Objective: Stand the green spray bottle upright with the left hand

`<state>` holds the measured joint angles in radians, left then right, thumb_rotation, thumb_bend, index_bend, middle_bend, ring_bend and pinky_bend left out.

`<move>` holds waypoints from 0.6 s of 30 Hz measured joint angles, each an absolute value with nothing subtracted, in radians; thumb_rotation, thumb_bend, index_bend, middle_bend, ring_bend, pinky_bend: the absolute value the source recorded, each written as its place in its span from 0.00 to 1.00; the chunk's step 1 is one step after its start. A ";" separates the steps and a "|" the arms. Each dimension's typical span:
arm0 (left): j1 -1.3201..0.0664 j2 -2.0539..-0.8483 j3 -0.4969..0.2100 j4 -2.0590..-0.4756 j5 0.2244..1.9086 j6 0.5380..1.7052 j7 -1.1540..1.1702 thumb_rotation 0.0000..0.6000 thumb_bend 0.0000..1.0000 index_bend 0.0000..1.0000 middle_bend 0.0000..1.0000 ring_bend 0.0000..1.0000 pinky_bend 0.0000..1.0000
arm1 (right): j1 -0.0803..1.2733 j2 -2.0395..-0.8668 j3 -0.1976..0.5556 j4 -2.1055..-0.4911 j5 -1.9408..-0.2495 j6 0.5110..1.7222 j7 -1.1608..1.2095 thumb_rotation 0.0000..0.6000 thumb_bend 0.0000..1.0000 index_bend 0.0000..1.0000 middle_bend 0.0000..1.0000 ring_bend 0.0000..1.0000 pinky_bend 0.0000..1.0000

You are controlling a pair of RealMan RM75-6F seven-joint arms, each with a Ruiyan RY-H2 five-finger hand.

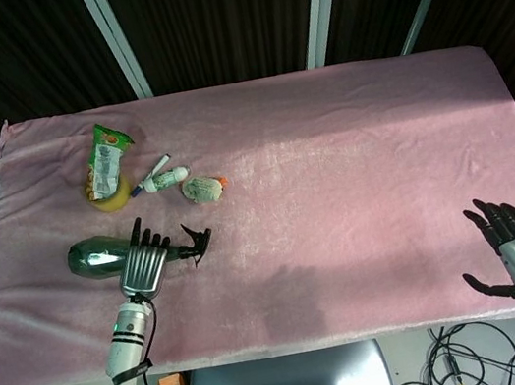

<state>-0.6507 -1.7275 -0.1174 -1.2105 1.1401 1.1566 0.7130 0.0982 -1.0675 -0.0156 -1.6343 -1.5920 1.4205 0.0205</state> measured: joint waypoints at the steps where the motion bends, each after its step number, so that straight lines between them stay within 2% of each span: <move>1: -0.646 -1.719 -0.120 -1.225 1.153 1.168 0.682 1.00 0.45 0.80 0.44 0.26 0.08 | 0.098 -1.068 -0.016 -1.634 -1.592 1.420 0.020 1.00 0.37 0.00 0.00 0.00 0.00; 10: -0.592 -1.585 -0.165 -1.408 1.271 1.276 0.358 1.00 0.46 0.82 0.62 0.36 0.13 | 0.102 -1.078 -0.018 -1.635 -1.589 1.408 -0.002 1.00 0.37 0.00 0.00 0.00 0.00; 18: -0.550 -1.484 -0.233 -1.561 1.277 1.309 0.108 1.00 0.47 0.82 0.69 0.37 0.13 | 0.107 -1.087 -0.018 -1.637 -1.582 1.396 -0.023 1.00 0.37 0.00 0.00 0.00 0.00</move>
<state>-0.5499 -1.4839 -0.2332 -1.5612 1.2772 1.3089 0.1083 0.1067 -1.0874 -0.0178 -1.6369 -1.5825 1.3957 -0.0234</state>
